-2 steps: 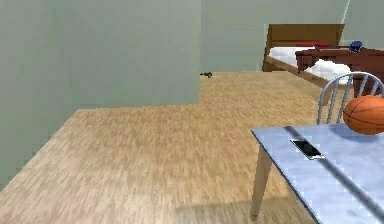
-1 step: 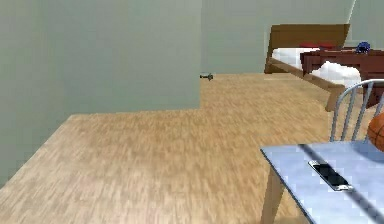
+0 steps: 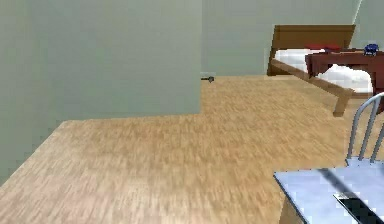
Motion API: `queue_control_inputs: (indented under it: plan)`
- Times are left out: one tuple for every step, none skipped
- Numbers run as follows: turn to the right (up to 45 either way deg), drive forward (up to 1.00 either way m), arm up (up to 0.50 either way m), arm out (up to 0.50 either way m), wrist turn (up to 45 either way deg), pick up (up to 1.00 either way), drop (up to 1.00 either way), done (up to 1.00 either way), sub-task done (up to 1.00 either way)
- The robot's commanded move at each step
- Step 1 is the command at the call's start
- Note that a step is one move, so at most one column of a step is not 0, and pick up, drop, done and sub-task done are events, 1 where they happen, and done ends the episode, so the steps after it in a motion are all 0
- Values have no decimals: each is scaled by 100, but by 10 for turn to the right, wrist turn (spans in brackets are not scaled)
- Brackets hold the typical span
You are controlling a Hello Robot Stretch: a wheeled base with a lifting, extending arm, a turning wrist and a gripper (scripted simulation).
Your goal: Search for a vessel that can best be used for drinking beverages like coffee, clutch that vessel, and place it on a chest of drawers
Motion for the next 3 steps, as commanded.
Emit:
queue_control_inputs:
  plan:
    - [-450,0,0,0,0,0,0,0,0]
    - [-450,0,0,0,0,0,0,0,0]
    - [-450,0,0,0,0,0,0,0,0]
